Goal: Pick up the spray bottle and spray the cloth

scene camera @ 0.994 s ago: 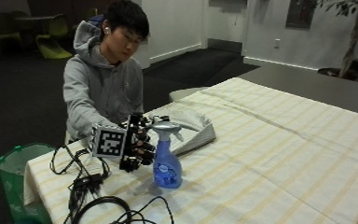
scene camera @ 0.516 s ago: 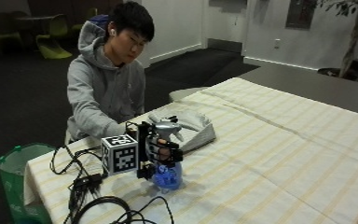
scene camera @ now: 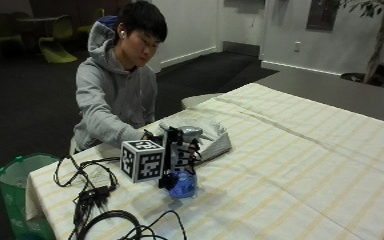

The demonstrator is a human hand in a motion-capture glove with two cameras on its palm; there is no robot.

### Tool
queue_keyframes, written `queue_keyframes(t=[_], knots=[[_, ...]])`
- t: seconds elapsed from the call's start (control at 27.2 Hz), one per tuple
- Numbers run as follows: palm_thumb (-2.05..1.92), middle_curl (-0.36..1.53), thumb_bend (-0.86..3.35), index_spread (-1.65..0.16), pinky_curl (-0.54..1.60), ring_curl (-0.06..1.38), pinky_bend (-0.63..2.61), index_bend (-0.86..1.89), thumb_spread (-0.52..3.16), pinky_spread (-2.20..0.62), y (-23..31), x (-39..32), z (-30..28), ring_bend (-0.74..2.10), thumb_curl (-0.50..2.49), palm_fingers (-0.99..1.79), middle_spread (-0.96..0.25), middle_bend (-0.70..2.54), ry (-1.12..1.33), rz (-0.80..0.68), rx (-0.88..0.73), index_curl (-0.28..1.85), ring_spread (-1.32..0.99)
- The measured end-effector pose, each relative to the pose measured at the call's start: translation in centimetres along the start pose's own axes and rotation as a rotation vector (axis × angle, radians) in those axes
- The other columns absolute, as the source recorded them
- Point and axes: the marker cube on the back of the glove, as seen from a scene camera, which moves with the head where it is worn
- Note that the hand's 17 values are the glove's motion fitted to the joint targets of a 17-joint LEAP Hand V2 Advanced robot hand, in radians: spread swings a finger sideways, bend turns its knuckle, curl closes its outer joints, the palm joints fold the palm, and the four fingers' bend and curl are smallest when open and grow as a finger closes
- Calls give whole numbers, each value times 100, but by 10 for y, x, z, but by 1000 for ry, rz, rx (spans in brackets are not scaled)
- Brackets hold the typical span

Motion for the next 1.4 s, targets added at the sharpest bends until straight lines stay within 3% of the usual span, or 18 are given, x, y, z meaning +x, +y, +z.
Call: queue_keyframes(t=[0.26,0.52,0.74,1.07,1.4], knots=[[99,52,-2,-21,38,46,41,51,25,-24,25,-52,35,74,59,146,-10,65,360,-107,-345,45,-15],[99,54,-3,-19,41,48,44,55,11,-26,82,-127,67,76,62,144,-10,68,764,-196,-578,49,-15],[99,54,-3,-19,42,49,45,56,5,-27,118,-155,84,77,64,143,-10,71,970,-244,-650,51,-16],[98,55,-3,-18,44,49,45,56,1,-27,160,-101,120,77,66,141,-10,72,1177,-184,-771,53,-16],[98,55,-3,-18,44,50,45,55,-1,-27,165,-133,102,78,68,141,-10,73,1232,-191,-727,54,-16]])
